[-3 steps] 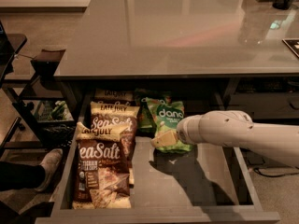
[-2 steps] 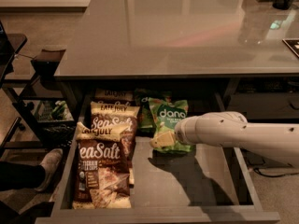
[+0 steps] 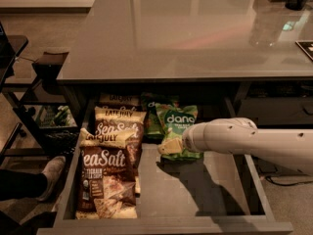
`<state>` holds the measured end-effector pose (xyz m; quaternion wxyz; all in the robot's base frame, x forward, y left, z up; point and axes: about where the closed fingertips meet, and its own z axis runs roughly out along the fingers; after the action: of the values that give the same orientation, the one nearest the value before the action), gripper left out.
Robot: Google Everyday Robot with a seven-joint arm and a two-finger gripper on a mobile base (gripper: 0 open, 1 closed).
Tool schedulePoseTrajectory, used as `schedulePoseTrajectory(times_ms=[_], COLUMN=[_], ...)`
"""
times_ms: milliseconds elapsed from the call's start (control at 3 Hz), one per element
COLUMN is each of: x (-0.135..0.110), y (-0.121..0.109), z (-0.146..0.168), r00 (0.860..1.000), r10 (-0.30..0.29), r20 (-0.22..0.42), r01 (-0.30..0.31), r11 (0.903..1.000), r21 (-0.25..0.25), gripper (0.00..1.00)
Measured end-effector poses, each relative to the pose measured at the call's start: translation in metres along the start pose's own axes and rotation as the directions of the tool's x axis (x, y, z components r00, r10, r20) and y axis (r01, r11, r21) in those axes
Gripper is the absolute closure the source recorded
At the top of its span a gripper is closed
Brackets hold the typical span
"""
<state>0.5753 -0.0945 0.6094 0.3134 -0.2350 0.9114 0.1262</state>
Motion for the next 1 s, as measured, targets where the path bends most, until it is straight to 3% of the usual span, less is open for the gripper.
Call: schedulePoseTrajectory(times_ms=[667,1000], x=[-0.003,-0.021], y=[0.0,0.006], z=[-0.004,-0.02], r00=[1.0,1.0], r10=[0.0,0.002], r20=[0.0,0.015], r01=[0.0,-0.001], r11=[1.0,0.9987], r21=[0.0,-0.051], gripper=[0.82,1.0])
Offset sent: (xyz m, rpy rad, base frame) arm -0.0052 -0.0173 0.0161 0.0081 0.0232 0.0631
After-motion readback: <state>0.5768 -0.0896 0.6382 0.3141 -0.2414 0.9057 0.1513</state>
